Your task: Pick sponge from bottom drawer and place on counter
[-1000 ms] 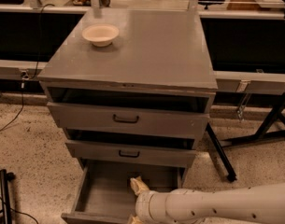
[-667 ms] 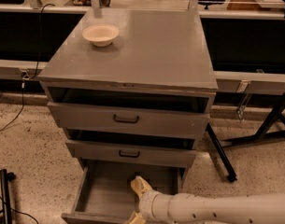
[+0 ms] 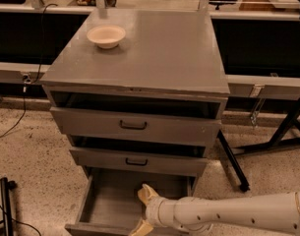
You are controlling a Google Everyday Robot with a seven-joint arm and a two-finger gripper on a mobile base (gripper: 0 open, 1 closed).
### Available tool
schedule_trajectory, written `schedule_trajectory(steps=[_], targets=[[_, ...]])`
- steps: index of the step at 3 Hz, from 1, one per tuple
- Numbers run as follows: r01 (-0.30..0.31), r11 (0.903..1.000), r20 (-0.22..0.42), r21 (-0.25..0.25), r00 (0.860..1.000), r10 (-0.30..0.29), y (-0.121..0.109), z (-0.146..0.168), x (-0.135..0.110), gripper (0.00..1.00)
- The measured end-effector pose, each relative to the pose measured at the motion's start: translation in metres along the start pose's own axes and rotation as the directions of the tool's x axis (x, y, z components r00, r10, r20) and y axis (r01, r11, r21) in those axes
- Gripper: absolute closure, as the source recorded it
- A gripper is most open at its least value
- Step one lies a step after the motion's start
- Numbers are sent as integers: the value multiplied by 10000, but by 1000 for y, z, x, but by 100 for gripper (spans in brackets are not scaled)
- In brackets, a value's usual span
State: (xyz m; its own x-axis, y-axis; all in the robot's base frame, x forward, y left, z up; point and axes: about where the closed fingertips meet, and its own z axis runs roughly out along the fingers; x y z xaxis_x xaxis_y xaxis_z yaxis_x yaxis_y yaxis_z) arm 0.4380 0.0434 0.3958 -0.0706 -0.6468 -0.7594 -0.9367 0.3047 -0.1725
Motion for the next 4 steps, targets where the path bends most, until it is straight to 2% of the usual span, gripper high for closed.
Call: schedule_trajectory(steps=[1, 2, 3, 4], targets=[[155, 9997, -460, -178, 9988, -163, -25, 27, 49, 0], [-109, 9999, -528, -132, 9986, 102, -34, 55, 100, 0], [-339, 9993, 100, -148, 9994, 340, -35, 82, 142, 0], [-692, 9973, 180, -232, 9974, 696, -33, 93, 156, 0]])
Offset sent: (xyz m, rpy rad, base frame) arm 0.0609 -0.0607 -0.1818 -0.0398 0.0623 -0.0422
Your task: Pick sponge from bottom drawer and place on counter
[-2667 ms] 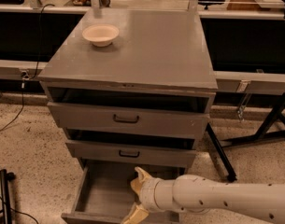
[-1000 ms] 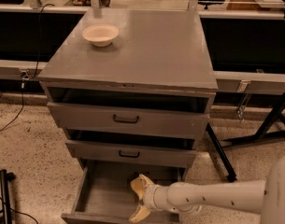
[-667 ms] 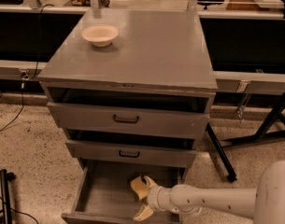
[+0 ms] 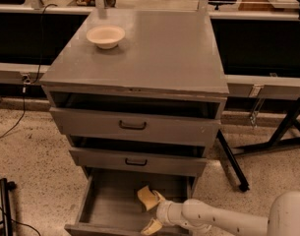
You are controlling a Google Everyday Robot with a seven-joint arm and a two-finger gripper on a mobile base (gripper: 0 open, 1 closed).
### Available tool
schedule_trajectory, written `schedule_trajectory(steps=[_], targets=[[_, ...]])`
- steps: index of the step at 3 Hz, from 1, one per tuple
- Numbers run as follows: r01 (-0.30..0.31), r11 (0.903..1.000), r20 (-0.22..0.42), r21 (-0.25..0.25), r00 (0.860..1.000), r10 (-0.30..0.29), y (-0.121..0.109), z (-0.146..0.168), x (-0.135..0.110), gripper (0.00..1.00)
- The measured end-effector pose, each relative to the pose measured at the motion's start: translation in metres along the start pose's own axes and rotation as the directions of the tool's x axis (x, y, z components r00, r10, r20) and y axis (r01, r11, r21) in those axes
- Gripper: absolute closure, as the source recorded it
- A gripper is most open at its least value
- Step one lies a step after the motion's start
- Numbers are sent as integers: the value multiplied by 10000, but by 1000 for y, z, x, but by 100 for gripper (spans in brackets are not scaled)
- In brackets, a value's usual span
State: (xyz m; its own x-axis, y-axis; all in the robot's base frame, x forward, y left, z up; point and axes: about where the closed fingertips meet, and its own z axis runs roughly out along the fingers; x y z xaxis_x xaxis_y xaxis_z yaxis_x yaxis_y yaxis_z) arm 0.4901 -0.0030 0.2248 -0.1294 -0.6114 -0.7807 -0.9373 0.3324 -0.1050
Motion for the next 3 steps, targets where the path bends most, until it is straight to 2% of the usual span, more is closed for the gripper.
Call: schedule_trajectory(steps=[1, 3], targets=[[-653, 9969, -313, 447, 9973, 667, -12, 14, 17, 0], [-1641, 9740, 111, 1561, 9863, 1644, -51, 20, 39, 0]])
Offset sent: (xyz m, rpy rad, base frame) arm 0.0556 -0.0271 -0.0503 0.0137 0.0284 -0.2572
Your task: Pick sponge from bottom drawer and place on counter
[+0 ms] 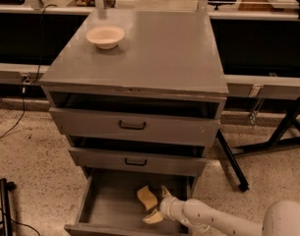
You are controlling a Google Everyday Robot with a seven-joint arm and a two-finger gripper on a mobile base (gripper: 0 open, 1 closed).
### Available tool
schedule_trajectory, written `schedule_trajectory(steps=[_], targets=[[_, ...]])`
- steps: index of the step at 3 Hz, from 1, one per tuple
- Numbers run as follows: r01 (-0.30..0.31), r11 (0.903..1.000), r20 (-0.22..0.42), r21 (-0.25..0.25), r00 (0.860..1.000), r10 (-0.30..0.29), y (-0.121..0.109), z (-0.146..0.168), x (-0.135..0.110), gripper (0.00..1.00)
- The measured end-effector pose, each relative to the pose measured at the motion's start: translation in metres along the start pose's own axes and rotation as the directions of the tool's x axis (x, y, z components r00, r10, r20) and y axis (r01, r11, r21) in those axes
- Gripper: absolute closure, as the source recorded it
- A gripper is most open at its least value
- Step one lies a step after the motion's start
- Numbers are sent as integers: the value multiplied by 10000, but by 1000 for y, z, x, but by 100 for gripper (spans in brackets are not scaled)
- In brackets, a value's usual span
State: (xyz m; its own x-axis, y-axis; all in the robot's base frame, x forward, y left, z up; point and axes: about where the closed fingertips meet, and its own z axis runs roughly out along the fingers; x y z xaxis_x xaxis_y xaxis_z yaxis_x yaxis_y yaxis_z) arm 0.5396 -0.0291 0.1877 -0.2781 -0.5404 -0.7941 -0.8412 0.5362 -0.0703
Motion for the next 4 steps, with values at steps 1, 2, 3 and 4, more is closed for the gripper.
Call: schedule_trajectory(steps=[1, 2, 3, 4], targets=[[-409, 9988, -66, 255, 9991, 411, -12, 16, 15, 0], [-595, 9972, -153, 449, 9981, 603, -19, 31, 24, 0], [-714, 9956, -166, 603, 9972, 725, -23, 40, 30, 0], [-869, 9945, -26, 591, 9962, 872, -24, 50, 35, 10]])
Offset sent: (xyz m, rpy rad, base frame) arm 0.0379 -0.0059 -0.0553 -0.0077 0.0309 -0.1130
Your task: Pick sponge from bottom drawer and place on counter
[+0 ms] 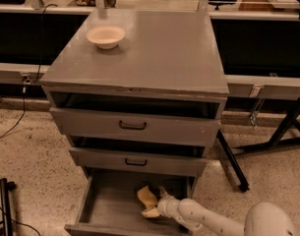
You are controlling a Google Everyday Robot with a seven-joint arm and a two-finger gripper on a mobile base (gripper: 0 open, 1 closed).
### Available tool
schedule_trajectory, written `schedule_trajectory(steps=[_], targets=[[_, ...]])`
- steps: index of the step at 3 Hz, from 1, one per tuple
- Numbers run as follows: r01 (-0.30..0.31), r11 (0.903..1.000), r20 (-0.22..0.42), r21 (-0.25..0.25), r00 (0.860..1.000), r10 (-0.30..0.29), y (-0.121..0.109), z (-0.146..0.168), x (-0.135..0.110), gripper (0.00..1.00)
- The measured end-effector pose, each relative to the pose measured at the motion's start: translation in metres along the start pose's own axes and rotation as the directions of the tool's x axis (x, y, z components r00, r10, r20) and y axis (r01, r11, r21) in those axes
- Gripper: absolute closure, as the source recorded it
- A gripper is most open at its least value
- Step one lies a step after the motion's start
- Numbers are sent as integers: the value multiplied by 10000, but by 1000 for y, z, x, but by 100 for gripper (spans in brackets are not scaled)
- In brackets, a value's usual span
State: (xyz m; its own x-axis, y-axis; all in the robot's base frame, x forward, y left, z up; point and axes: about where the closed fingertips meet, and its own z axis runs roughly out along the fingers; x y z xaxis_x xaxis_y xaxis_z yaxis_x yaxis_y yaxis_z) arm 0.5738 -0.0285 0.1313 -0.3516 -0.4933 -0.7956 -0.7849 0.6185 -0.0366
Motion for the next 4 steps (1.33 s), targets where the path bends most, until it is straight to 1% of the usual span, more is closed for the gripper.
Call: schedule_trajectory(steps=[1, 2, 3, 4], targets=[[-181, 9998, 54, 30, 9998, 181, -2, 10, 4, 27], [68, 10000, 259, -38, 9996, -67, 0, 11, -4, 50], [1031, 9941, 533, -335, 9934, -1013, 11, 3, -30, 81], [2306, 9691, 884, -873, 9708, -2231, 33, -14, -64, 100]])
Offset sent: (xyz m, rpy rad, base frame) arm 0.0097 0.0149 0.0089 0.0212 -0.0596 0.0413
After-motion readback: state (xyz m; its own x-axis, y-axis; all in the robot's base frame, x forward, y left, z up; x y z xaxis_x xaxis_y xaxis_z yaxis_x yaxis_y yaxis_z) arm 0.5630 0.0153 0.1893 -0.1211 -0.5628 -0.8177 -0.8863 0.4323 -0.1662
